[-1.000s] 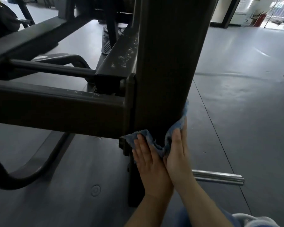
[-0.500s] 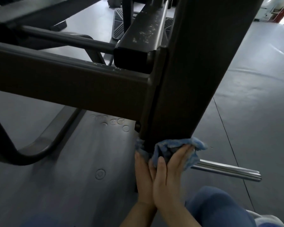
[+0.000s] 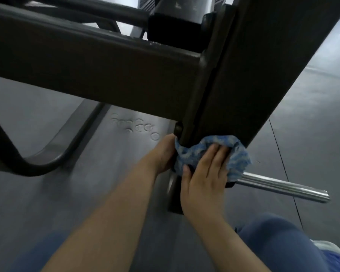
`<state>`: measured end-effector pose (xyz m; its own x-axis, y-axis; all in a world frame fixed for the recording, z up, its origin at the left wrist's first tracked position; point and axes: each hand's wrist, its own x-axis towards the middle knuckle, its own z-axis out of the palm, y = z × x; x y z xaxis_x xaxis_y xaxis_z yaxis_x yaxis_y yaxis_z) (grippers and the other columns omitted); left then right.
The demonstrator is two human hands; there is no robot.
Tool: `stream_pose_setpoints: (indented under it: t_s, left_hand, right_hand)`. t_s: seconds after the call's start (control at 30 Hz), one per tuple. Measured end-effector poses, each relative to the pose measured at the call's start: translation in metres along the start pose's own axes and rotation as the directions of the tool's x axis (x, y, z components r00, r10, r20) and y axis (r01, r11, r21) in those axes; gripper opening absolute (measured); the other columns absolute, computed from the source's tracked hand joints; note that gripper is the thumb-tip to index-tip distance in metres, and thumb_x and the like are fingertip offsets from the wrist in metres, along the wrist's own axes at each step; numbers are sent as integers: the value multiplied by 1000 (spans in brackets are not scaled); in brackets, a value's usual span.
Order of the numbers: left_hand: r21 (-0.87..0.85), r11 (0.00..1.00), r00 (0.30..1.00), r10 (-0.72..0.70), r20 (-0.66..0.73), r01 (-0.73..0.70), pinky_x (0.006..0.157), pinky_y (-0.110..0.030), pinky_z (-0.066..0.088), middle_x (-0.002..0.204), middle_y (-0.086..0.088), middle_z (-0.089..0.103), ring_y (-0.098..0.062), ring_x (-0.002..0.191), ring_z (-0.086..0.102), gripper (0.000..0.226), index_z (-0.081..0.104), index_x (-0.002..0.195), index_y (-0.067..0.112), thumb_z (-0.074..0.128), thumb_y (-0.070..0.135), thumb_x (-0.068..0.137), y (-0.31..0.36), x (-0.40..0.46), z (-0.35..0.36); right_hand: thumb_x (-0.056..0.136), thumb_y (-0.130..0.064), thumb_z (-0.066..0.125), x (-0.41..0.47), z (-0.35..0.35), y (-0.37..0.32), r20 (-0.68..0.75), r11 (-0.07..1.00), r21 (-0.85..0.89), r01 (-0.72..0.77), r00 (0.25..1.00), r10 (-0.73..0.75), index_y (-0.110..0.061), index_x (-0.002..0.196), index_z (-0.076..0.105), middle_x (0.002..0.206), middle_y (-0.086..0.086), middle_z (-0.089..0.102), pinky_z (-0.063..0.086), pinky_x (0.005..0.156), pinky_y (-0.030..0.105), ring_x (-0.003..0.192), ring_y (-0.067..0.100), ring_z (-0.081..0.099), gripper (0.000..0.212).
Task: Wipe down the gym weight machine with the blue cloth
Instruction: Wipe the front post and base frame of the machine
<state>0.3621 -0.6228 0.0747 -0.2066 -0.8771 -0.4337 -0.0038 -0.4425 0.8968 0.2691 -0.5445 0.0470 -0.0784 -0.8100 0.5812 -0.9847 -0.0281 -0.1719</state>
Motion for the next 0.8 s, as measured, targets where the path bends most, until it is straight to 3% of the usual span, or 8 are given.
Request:
stream_pose_setpoints:
  t_s: [0.13,0.23,0.33,0.43,0.53,0.67,0.73,0.8]
  left_hand:
    - [27,993,993,-116,34,115,79,-29,45,80,-13,58,-27,82,53,30,54,77,6,35,11,100,4,12,1]
    - [75,977,977,-206,48,202,66,-24,42,56,-2,61,-17,69,52,35,52,72,7,34,15,101,-5,15,-1]
    - [137,953,956,-283,74,272,62,-23,43,68,-7,56,-16,66,54,35,50,72,8,34,19,101,-9,8,0]
    - [103,940,945,-326,-8,325,66,-25,34,73,-6,41,-23,84,44,38,42,68,8,27,14,102,-21,-2,4]
    - [29,966,963,-253,-97,257,73,-24,43,79,-13,51,-28,88,49,29,51,76,3,34,4,99,-51,-11,15]
    - [-251,966,966,-126,-225,68,47,-4,41,65,-3,55,-10,68,47,33,47,73,11,30,8,100,-63,-19,32]
    - [-307,951,963,-50,-263,-35,70,-13,53,79,-10,68,-19,83,58,38,58,92,1,27,21,102,-64,-21,37]
    - [-297,942,939,52,-341,-160,91,-26,51,112,-11,64,-22,106,60,41,54,122,5,24,27,103,-63,-30,45]
  right_hand:
    - [85,-40,34,-17,13,-8,68,999,18,-41,997,40,-1,139,9,136,25,24,37,93,51,120,40,29,72]
    - [83,-41,33,-33,16,-8,149,999,7,-50,988,49,3,139,18,133,22,29,43,89,47,115,37,33,72]
    - [83,-41,33,-47,16,-11,243,997,46,-69,968,56,3,134,31,132,19,31,51,82,42,113,35,40,68]
    - [92,-46,24,-58,20,-10,311,993,63,-99,947,74,3,133,33,132,19,33,53,79,38,108,36,57,65]
    - [97,-48,17,-66,20,-5,298,987,55,-153,946,130,4,135,32,134,20,31,52,81,40,115,32,41,66]
    - [100,-48,10,-53,14,5,151,972,200,-120,984,90,-1,143,18,140,20,23,31,105,34,123,33,29,64]
    - [100,-46,12,-38,10,13,102,965,258,-55,994,30,-9,143,10,143,19,17,8,114,26,127,34,23,57]
    - [101,-44,12,-31,9,21,95,962,274,8,995,-35,-14,143,9,143,17,17,1,114,23,129,33,23,52]
